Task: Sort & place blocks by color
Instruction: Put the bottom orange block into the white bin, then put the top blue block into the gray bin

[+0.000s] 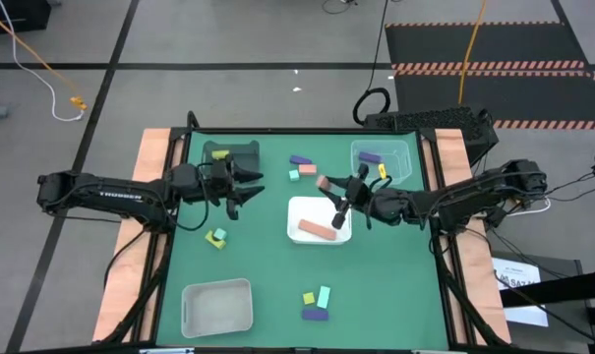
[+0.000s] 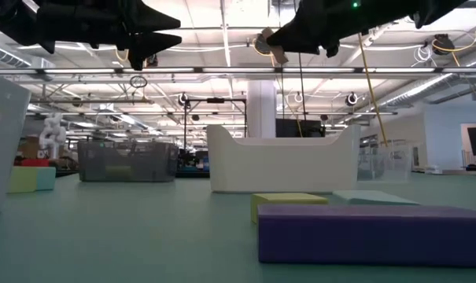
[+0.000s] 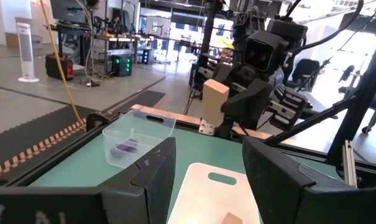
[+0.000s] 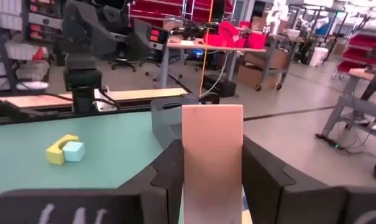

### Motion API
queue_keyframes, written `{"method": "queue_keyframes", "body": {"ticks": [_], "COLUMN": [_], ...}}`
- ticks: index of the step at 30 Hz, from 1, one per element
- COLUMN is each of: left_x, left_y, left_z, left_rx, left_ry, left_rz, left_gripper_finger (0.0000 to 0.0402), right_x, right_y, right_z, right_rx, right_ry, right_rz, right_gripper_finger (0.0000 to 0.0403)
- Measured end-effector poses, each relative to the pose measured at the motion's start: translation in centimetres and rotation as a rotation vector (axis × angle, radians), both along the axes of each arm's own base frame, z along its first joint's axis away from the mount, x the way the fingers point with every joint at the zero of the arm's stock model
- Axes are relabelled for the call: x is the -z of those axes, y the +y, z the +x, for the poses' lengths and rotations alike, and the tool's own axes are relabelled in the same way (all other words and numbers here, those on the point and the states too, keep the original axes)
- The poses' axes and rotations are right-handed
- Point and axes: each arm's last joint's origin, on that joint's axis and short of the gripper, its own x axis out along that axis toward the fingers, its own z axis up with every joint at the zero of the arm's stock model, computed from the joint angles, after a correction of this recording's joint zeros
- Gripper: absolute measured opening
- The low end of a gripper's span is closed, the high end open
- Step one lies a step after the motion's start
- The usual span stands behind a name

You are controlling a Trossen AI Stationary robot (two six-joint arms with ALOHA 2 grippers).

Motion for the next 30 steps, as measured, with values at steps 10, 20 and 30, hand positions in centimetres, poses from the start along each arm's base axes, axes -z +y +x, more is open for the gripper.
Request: {"method": "queue_keyframes", "body": {"ticks": [10, 20, 30], "left_x": [0.0, 0.3, 0.7], "left_y": [0.0, 0.0, 0.0], "left_z": [0.0, 0.0, 0.0], "left_rx": [0.0, -0.002, -0.004], "left_ry": [0.001, 0.029, 0.072], "left_rz": [-0.006, -0.004, 0.023], "left_gripper_finger": [0.0189, 0.0189, 0.0189], "right_x": [2.3, 5.8, 6.1], "right_y": [0.4, 0.8, 0.8], "right_z": [-0.3, 0.6, 0.7], "right_rx": [-0.103, -0.052, -0.048], "right_ry": [0.12, 0.218, 0.223], "right_rz": [0.316, 0.527, 0.528], "right_gripper_finger": [0.0108, 0.0125, 0.0252]}}
